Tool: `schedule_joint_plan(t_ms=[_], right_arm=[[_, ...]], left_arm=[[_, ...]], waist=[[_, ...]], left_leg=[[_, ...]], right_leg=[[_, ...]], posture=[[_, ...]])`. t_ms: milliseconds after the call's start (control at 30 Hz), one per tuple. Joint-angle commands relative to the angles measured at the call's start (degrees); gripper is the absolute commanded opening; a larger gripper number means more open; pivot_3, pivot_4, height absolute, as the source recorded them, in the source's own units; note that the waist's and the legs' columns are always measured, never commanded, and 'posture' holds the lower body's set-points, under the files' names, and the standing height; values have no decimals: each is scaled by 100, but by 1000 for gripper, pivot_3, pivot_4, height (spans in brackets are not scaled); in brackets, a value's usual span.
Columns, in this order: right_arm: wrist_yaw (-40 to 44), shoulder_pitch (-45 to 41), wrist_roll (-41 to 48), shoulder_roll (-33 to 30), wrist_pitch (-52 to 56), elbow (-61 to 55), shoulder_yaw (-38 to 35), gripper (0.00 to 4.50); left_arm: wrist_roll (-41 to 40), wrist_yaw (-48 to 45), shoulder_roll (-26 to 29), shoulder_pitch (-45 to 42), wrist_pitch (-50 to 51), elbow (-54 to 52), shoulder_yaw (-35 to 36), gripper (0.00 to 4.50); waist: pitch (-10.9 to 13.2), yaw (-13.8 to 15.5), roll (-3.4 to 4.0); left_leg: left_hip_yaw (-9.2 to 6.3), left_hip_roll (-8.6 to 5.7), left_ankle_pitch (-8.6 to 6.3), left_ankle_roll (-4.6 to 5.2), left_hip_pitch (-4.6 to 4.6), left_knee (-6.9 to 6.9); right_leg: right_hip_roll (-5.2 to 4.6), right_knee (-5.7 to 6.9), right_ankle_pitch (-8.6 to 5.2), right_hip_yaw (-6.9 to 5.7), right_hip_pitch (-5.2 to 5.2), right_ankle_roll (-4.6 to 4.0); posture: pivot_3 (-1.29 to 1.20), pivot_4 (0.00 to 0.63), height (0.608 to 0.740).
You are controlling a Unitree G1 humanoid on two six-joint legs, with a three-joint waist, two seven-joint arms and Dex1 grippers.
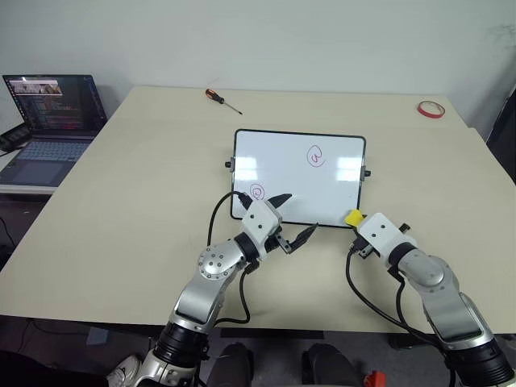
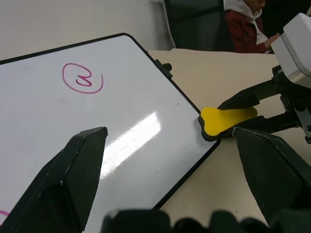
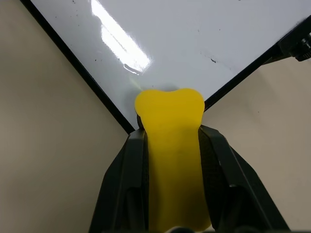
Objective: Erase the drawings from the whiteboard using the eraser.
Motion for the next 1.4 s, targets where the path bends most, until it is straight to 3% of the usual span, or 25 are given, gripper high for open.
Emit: schedule_joint_plan(t_ms=[33,233,667,1000,1167,1400], right_arm=[[-79,-51,432,269,-49,-63,-495,1092],[-131,-136,926,792,-622,-383,-631,1092],[-511,-779,792,1142,-1220,255,-523,1092],[-731,-2371,575,1393,-1794,1785,-257,1092],[-889,-3423,609,1582,-2292,3162,-317,1092],[-1044,-3643,553,1664,-2788,4098,-266,1092]], left_arm=[[10,91,-13,-69,-102,-71,105,4500],[47,395,17,143,-90,-198,284,4500],[382,1086,24,219,-404,241,679,4500],[499,1015,15,-192,-717,689,619,4500],[493,938,-16,-282,-730,740,555,4500],[476,965,-12,-294,-683,638,576,4500]], waist=[[2,-7,0],[6,-33,3],[10,-23,4],[12,-35,8],[14,-52,10],[14,-37,11]], left_leg=[[0,0,0,0,-2,-1],[8,2,0,0,-17,-8],[14,3,-1,0,-19,-11],[17,4,0,0,-20,-11],[25,5,0,0,-20,-12],[24,6,0,0,-47,-10]], right_leg=[[0,0,0,1,-2,0],[0,0,0,1,-24,0],[-1,-3,-2,1,-30,0],[0,1,-1,1,-34,-1],[-1,0,-1,5,-38,-1],[-4,1,-1,3,-59,-1]], posture=[[0,150,740],[0,150,740],[0,150,740],[0,150,740],[0,150,740],[0,150,740]])
